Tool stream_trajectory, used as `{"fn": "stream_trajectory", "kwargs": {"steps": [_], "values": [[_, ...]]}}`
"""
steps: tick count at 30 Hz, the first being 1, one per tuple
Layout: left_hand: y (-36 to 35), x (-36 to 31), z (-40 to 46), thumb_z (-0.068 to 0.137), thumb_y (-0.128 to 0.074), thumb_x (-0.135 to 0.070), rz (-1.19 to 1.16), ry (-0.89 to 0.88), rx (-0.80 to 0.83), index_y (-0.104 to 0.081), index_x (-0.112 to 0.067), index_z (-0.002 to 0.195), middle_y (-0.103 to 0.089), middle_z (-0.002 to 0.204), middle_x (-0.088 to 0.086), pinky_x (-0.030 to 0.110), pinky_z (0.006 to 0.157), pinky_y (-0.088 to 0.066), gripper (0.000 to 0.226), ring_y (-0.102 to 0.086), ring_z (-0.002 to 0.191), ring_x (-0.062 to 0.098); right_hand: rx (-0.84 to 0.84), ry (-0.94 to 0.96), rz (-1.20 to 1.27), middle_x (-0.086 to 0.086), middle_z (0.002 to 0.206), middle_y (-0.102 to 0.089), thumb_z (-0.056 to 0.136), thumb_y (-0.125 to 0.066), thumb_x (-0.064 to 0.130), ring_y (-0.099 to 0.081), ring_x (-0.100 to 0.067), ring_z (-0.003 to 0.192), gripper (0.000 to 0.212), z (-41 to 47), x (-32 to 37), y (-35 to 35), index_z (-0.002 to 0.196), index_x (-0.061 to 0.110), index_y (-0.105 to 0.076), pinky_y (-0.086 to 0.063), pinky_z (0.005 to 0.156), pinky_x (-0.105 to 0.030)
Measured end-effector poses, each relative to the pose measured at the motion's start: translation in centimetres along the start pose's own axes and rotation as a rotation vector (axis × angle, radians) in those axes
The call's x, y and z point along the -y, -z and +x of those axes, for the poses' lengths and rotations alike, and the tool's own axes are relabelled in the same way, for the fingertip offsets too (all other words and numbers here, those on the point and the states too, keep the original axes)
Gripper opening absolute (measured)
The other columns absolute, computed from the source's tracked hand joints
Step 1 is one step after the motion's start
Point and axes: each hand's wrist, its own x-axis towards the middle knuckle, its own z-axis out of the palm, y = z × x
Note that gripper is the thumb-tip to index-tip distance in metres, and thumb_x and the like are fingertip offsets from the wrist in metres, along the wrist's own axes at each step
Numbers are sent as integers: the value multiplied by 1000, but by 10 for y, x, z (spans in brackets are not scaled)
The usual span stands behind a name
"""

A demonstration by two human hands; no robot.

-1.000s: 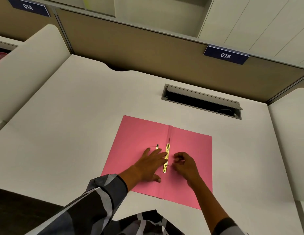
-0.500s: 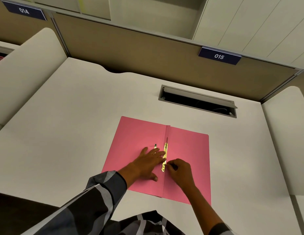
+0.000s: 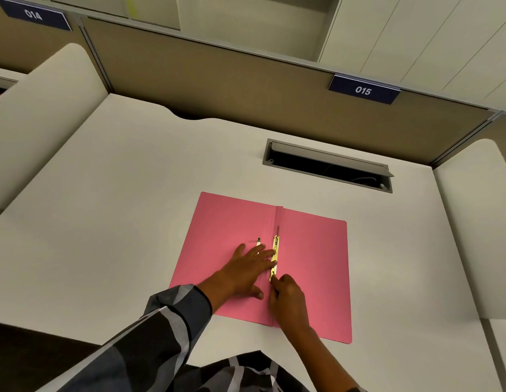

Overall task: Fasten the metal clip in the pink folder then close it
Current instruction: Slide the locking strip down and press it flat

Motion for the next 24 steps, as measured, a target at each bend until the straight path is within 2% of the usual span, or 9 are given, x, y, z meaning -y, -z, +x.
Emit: {"fn": "stream_trajectory", "kwargs": {"steps": [3,12,15,24], "values": [[0,0,0,80,-77,-59,10,-1,3,-24,-32,162,-8,175,-4,64,125,-5,100,-1,162,25,-15,-84,61,-10,94,-69,103,-58,20,-54,-17,72,28,1,4,-2,117,3,-75,-32,60,-6],[2,-2,-1,81,-77,-57,27,3,12,-24,-30,162,-8,175,-3,66,124,-6,100,-1,162,26,-40,-264,173,-11,90,-72,102,-60,20,-54,-14,67,26,8,7,-7,106,2,-78,-34,59,-9],[2,-2,0,81,-77,-58,35,5,12,-25,-30,161,-9,175,-3,67,124,-6,100,-2,162,26,-50,-290,195,-11,89,-73,101,-61,19,-52,-10,64,24,8,8,-9,103,2,-79,-35,59,-9],[5,-4,-1,83,-76,-56,33,9,18,-26,-30,162,-9,175,-2,67,124,-7,97,-2,162,26,-134,-314,214,-8,85,-75,96,-68,16,-56,-13,65,17,-5,13,-20,95,5,-81,-36,60,-11]]}}
